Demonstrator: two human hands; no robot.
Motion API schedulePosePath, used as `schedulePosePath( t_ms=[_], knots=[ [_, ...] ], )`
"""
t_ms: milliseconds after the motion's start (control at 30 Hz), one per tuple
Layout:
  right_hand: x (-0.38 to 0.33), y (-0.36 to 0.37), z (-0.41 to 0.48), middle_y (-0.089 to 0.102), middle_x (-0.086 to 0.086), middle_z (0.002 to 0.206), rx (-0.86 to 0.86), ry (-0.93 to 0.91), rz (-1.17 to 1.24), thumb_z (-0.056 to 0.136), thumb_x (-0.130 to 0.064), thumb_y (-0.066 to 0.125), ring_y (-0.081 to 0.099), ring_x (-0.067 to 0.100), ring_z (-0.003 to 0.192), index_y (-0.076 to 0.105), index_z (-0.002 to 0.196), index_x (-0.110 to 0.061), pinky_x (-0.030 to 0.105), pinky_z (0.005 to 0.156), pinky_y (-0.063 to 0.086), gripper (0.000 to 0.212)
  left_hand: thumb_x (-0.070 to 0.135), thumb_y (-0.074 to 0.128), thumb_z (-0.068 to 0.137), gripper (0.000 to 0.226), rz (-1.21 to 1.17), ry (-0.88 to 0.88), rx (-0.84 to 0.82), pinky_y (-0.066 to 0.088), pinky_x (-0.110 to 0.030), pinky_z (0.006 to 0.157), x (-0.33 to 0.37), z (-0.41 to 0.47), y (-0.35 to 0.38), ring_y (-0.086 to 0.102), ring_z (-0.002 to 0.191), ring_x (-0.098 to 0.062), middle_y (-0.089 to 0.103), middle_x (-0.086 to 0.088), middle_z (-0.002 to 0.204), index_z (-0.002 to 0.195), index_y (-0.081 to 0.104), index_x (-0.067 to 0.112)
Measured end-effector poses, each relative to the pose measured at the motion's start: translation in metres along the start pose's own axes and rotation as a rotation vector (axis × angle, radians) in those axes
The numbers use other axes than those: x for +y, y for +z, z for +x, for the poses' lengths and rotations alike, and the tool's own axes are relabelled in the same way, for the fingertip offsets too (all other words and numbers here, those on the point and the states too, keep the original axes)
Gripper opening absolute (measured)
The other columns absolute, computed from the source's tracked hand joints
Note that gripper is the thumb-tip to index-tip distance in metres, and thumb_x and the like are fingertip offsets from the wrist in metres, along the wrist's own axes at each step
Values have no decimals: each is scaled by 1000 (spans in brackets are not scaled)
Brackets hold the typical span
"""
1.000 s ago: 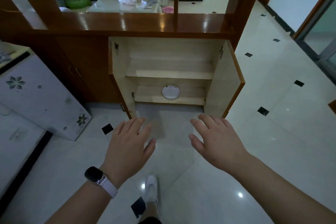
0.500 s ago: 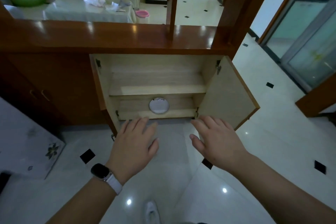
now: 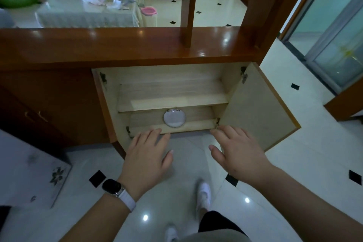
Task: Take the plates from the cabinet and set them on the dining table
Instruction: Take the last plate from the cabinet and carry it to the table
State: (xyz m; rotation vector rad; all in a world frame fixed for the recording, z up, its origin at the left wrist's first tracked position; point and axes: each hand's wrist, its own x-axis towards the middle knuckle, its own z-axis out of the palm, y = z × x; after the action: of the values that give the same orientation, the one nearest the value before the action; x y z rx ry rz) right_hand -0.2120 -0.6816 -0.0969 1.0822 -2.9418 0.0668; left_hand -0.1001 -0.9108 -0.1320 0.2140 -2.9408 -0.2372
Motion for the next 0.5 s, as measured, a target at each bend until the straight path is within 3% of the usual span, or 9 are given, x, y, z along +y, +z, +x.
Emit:
schedulePosePath(
  t_ms=[300,500],
  knots=[
    [38,38,94,67,6,114,-65,-50,72,88,-48,38,64,27,98,66,116,-18,40,85,49,50,40,55,86,41,31,-27,-29,45,-47,100,-8,82,30,57,112,-26,62,-6,120,121,61,19],
    [85,54,183,68,7,109,-106,-86,135,88,-47,38,64,28,100,66,118,-17,43,88,49,50,42,46,88,44,57,-42,-107,45,-50,101,-8,171,55,57,118,-28,63,-7,124,123,61,19]
  ],
)
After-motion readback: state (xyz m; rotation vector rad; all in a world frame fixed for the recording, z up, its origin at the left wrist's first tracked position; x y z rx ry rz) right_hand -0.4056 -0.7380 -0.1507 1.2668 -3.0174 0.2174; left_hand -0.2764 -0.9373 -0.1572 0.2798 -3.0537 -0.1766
